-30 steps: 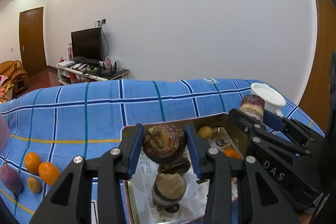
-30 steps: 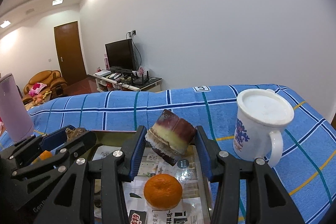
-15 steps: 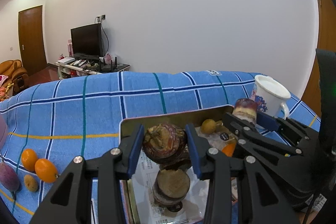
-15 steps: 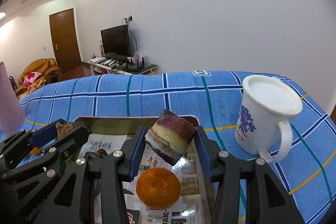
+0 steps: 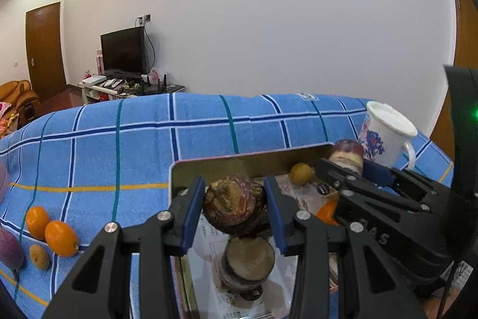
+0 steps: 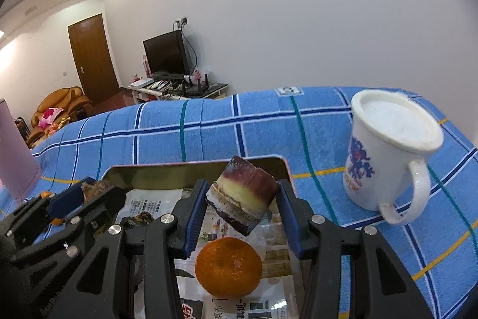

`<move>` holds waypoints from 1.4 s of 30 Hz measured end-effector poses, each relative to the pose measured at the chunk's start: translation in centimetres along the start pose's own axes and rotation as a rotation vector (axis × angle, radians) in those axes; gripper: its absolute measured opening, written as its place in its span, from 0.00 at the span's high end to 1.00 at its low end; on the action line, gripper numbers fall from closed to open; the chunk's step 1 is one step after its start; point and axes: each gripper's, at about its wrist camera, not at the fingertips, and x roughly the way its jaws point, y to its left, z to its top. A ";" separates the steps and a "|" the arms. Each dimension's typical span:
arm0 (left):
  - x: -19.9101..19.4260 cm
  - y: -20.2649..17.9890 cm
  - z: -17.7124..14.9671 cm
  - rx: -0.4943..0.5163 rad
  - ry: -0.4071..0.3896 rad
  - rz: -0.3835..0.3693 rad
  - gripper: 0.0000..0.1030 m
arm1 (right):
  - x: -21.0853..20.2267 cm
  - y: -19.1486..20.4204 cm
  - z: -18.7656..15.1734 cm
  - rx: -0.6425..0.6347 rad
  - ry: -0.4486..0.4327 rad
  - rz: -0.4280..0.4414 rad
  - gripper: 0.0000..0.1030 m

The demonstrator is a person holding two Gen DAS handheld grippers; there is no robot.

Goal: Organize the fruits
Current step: 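Lower the taro slice and mangosteen into the tin with both tools, then open both tools to drop the taro slice and mangosteen into the tin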

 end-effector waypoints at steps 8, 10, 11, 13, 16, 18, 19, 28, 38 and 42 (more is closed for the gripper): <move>-0.3 -0.5 -0.4 0.026 0.003 0.026 0.59 | 1.1 -0.8 -0.1 0.045 0.053 0.056 0.53; -0.3 -0.5 -0.4 0.025 0.004 0.030 0.59 | 1.4 -0.8 -0.1 0.052 0.061 0.067 0.53; -0.3 -0.4 -0.4 0.024 0.006 0.032 0.59 | 1.5 -0.8 -0.2 0.058 0.067 0.076 0.53; -0.3 -0.6 -0.4 0.025 0.006 0.038 0.59 | 1.8 -0.8 -0.1 0.065 0.074 0.086 0.53; -0.4 -0.8 -0.3 0.028 0.003 0.043 0.59 | 2.1 -0.9 0.0 0.067 0.072 0.094 0.53; -0.5 -0.9 -0.4 0.034 0.000 0.049 0.59 | 2.0 -1.0 0.1 0.077 0.062 0.107 0.53; -0.5 -1.0 -0.4 0.038 0.002 0.052 0.59 | 2.0 -1.0 0.2 0.077 0.056 0.110 0.53; -1.2 -1.6 -0.6 0.089 -0.001 0.062 0.59 | 2.5 -0.1 0.5 0.055 0.074 0.147 0.51; -0.6 -1.7 -0.5 0.097 0.025 0.085 0.56 | 2.3 1.4 0.5 0.005 0.057 0.155 0.53; -0.6 -1.3 -0.4 0.073 0.023 0.118 0.22 | 1.5 1.5 0.5 0.002 0.018 0.149 0.52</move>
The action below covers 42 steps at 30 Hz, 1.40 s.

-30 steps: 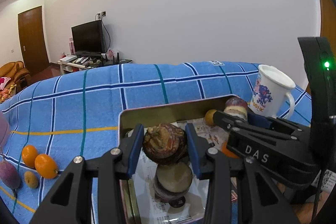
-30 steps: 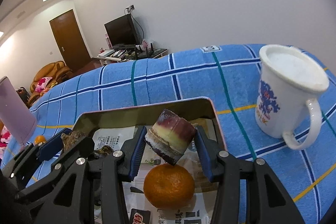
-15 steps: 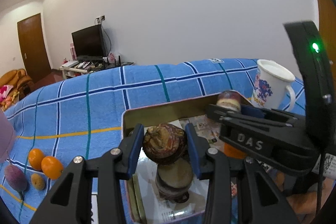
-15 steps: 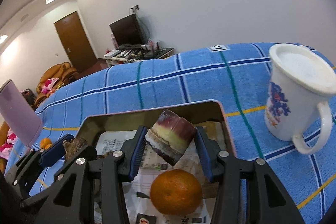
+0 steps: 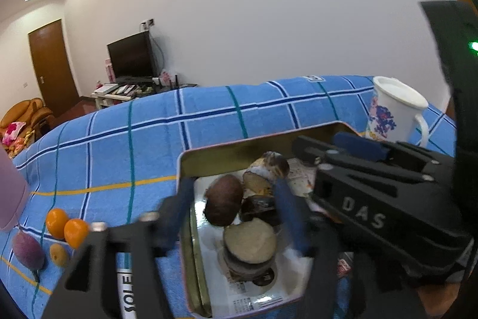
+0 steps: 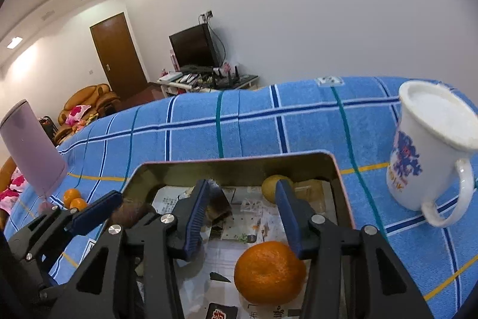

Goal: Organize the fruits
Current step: 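Open both tools to drop the taro slice and mangosteen into the tin, then withdraw both tools from the tin toward the fruits on the bedspread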

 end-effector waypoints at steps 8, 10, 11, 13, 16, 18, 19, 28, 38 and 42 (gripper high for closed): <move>-1.2 0.6 -0.3 -0.037 -0.059 0.016 0.02 | -2.6 -0.3 0.1 0.004 -0.138 -0.086 0.31; -1.6 1.0 -0.3 -0.051 -0.084 0.033 0.00 | -2.9 -0.6 0.1 0.016 -0.154 -0.095 0.31; -1.9 1.3 -0.3 -0.060 -0.101 0.044 0.00 | -3.2 -0.8 0.1 0.027 -0.166 -0.099 0.31; -2.5 1.9 -0.4 -0.079 -0.137 0.063 0.00 | -3.6 -1.1 0.0 0.038 -0.198 -0.096 0.31; -3.0 2.8 -0.6 -0.108 -0.183 0.091 0.00 | -4.9 -1.1 -0.4 0.028 -0.294 -0.111 0.31; -3.2 3.1 -0.5 -0.115 -0.210 0.137 0.00 | -5.8 -1.0 -0.6 0.002 -0.361 -0.159 0.29; -3.1 3.1 -0.5 -0.112 -0.214 0.154 0.00 | -6.1 -0.8 -0.7 -0.003 -0.376 -0.172 0.25; -3.3 4.2 -0.8 -0.129 -0.219 0.176 0.00 | -7.7 -0.8 -1.1 0.013 -0.426 -0.185 0.25; -4.2 4.8 -1.7 -0.135 -0.221 0.175 0.00 | -9.0 -1.4 -2.0 0.083 -0.433 -0.215 0.25; -4.6 5.1 -1.9 -0.136 -0.223 0.175 0.00 | -9.5 -0.7 -2.1 0.073 -0.449 -0.235 0.25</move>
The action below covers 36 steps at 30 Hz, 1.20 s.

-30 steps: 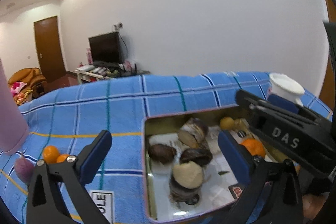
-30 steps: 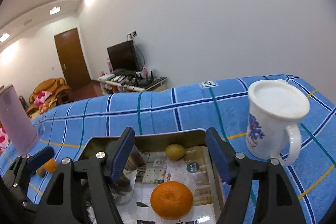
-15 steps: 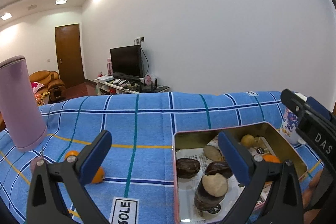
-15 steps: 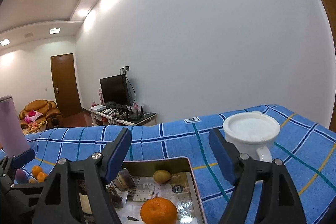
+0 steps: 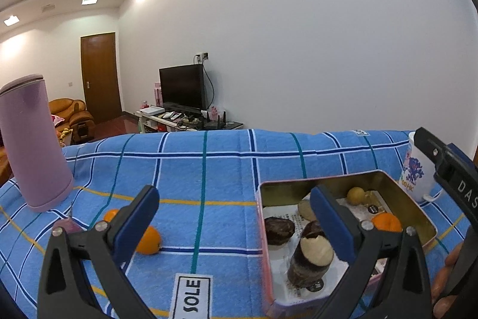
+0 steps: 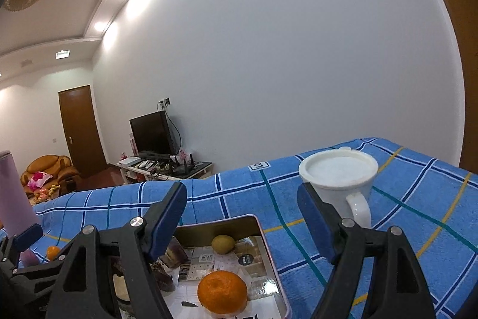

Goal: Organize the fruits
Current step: 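Withdraw both tools from the tin toward the fruits on the bedspread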

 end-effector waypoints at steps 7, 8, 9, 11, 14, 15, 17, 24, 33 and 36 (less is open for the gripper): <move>-0.9 1.1 -0.3 -0.009 0.003 0.006 0.00 | -0.7 2.1 -0.4 -0.041 0.002 0.015 0.24; -1.0 1.3 -0.4 -0.011 0.003 0.008 0.00 | -0.9 2.3 -0.4 -0.046 -0.001 0.016 0.24; -1.1 1.4 -0.4 -0.012 0.003 0.010 0.00 | -1.0 2.4 -0.5 -0.047 -0.003 0.018 0.24; -1.1 1.7 -0.4 -0.012 0.005 0.015 0.00 | -1.3 2.8 -0.7 -0.048 -0.002 0.025 0.24; -1.2 2.0 -0.5 -0.010 0.010 0.020 0.00 | -1.5 3.1 -0.9 -0.049 0.004 0.028 0.24; -1.2 2.1 -0.5 -0.009 0.012 0.022 0.00 | -1.7 3.3 -1.0 -0.050 0.004 0.028 0.24; -1.3 2.3 -0.5 -0.006 0.016 0.023 0.00 | -1.9 3.6 -1.1 -0.054 0.003 0.027 0.24; -1.3 3.6 -0.6 0.000 0.029 0.035 0.00 | -1.8 4.9 -1.6 -0.053 0.040 0.030 0.24; -1.3 5.7 -0.8 0.008 0.044 0.060 0.00 | -1.5 7.8 -2.3 -0.098 0.071 0.044 0.24; -1.2 6.6 -0.8 0.015 0.054 0.070 0.00 | -1.4 8.8 -2.5 -0.101 0.081 0.059 0.24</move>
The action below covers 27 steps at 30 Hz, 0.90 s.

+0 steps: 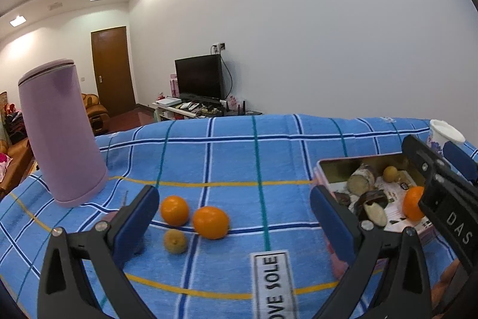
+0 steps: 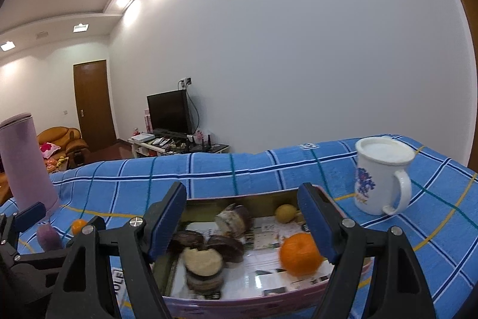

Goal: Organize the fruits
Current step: 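Withdraw both tools from the tin toward the fruits on the bedspread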

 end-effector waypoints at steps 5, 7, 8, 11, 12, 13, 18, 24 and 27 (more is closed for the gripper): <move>0.2 1.5 0.0 0.015 -0.001 0.019 0.00 | 0.4 1.9 -0.3 -0.011 0.017 0.024 0.24; 0.5 2.2 0.0 0.018 0.001 0.031 0.00 | 0.5 2.5 -0.3 -0.016 0.021 0.031 0.24; 0.6 2.7 0.1 0.013 0.004 0.038 0.00 | 0.7 3.0 -0.4 -0.021 0.024 0.035 0.24; 1.0 4.0 0.1 -0.003 0.014 0.051 0.00 | 0.7 4.1 -0.4 -0.030 0.030 0.047 0.24; 1.2 4.5 0.0 -0.008 0.017 0.056 0.00 | 0.8 4.6 -0.4 -0.031 0.032 0.054 0.24; 1.3 4.9 0.0 -0.012 0.020 0.060 0.00 | 0.8 5.0 -0.4 -0.033 0.034 0.059 0.24; 1.6 6.6 0.0 -0.024 0.029 0.074 0.00 | 1.2 7.0 -0.6 -0.041 0.046 0.091 0.24; 2.3 8.6 -0.1 -0.048 0.050 0.085 0.00 | 1.5 9.3 -0.9 -0.059 0.062 0.131 0.24; 2.8 9.8 -0.1 -0.062 0.062 0.093 0.00 | 1.8 10.2 -1.0 -0.062 0.074 0.146 0.24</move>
